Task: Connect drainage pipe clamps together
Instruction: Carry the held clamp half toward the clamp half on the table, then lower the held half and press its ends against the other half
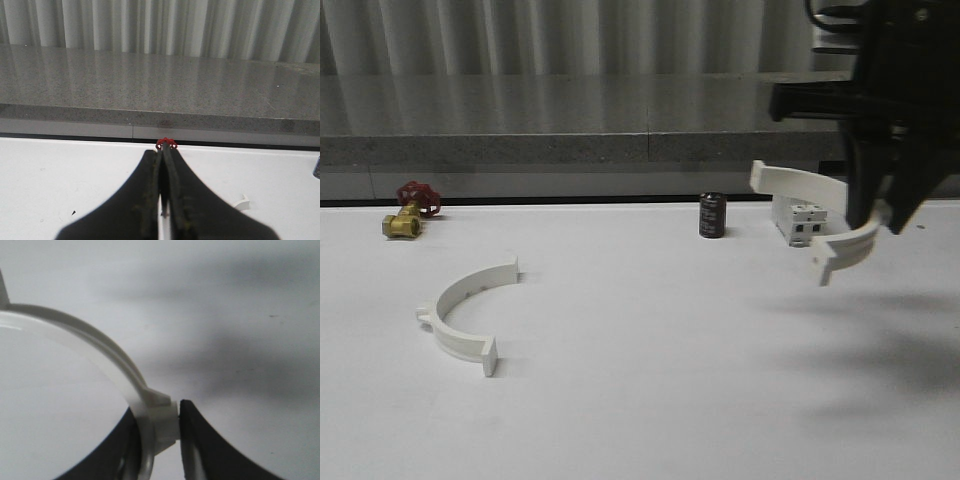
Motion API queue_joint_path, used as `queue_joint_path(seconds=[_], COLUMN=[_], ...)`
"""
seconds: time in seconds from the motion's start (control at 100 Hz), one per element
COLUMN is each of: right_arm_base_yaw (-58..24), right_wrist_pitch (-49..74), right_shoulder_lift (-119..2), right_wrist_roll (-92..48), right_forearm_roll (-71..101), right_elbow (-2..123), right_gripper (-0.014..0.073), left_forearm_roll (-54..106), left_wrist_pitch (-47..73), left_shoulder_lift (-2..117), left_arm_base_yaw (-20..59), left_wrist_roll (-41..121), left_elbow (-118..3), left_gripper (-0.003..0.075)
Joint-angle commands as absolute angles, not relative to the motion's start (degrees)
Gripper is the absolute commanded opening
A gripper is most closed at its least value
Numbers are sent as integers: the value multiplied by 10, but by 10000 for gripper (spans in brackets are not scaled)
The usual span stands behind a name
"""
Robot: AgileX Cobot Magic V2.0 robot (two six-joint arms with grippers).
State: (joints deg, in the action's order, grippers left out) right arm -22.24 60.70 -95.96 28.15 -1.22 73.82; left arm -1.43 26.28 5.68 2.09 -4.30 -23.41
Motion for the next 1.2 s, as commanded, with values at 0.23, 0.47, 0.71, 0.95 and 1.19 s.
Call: queue_joint_path(seconds=[0.23, 0.47, 0.71, 0.95, 1.19], right_arm_base_yaw=[-304, -351, -386, -402, -408], right_wrist_pitch=[614, 638, 654, 666, 664], right_shoulder_lift=[-1041, -1124, -1195, -1253, -1284], right_wrist_roll=[308, 402, 424, 424, 430], right_forearm_roll=[-43, -68, -68, -55, -41], right_elbow=[863, 948, 1039, 1115, 1149], right_gripper=[99, 99, 99, 99, 99], left_forearm_roll=[-13, -13, -13, -13, -13], left_wrist_pitch=[216, 216, 216, 216, 216], left_shoulder_lift=[64, 64, 64, 64, 64], left_arm_base_yaw=[21, 21, 21, 21, 21], left_wrist_roll=[-43, -43, -43, -43, -43], left_elbow=[-250, -250, -250, -250, -250], left_gripper=[-21, -21, -21, -21, -21])
